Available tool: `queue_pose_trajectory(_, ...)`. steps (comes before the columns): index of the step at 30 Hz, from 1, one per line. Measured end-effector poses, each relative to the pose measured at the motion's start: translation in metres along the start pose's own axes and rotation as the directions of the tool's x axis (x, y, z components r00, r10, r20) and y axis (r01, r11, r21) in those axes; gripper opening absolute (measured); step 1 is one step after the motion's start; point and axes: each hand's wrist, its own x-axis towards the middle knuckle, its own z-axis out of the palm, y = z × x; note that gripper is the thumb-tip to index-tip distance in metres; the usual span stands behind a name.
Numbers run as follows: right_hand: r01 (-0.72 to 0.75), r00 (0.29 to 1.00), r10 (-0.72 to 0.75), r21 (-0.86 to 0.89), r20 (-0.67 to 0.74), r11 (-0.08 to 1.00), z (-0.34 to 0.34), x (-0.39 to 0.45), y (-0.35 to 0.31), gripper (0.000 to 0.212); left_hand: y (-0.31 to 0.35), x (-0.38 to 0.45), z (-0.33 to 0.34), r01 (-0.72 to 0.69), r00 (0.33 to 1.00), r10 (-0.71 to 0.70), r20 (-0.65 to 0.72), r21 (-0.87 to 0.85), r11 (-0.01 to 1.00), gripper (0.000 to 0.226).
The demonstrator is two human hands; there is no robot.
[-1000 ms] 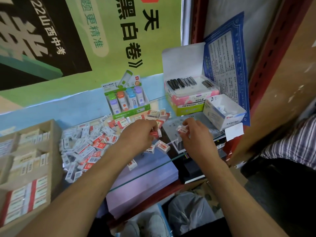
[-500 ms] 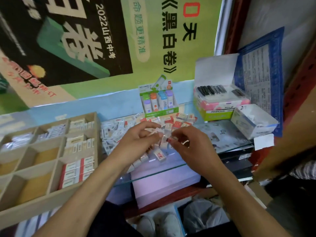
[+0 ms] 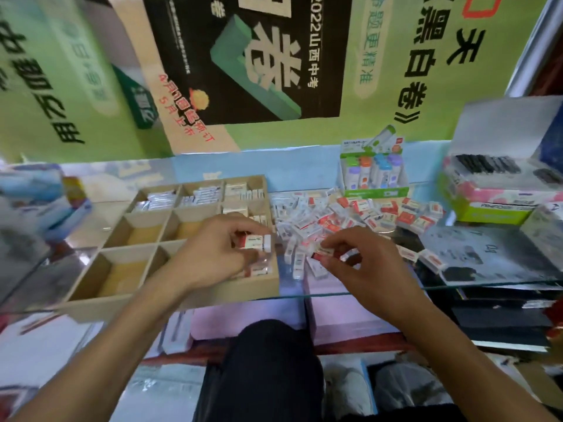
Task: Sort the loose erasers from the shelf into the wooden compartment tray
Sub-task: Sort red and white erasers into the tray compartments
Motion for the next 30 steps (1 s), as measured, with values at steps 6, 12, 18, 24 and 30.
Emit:
queue_pose_trajectory(6, -0.069, 0.997, 0.065, 0.118, 0.035, 0.991, 0.022, 0.009, -0.014, 0.01, -0.033, -0.003, -0.018, 0.08, 0.993, -0.072, 0.093, -0.078, 0.994, 0.036)
queue_pose_trajectory(12, -0.135, 0.987, 0.122, 0.12, 0.109, 0.984, 0.039, 0.014, -0.024, 0.013, -0.046, -0.005, -0.023, 0.037, 0.986, -0.018, 0.165, -0.108, 0.993, 0.025)
queue_pose_trajectory(18, -0.194, 0.969, 0.174, 0.106, 0.172, 0.975, 0.046, 0.023, -0.032, 0.028, -0.048, -0.01, -0.024, 0.0, 0.98, 0.001, 0.201, -0.005, 1.0, 0.02)
queue_pose_trajectory(24, -0.243, 0.949, 0.228, 0.047, 0.219, 0.969, 0.05, 0.033, -0.043, 0.04, -0.047, -0.009, -0.028, -0.026, 0.956, 0.012, 0.293, 0.044, 0.999, 0.024)
queue_pose_trajectory(30, -0.225, 0.95, 0.23, -0.048, 0.213, 0.973, 0.051, 0.037, -0.053, 0.038, -0.048, -0.008, -0.034, -0.03, 0.923, 0.006, 0.384, 0.058, 0.998, 0.041)
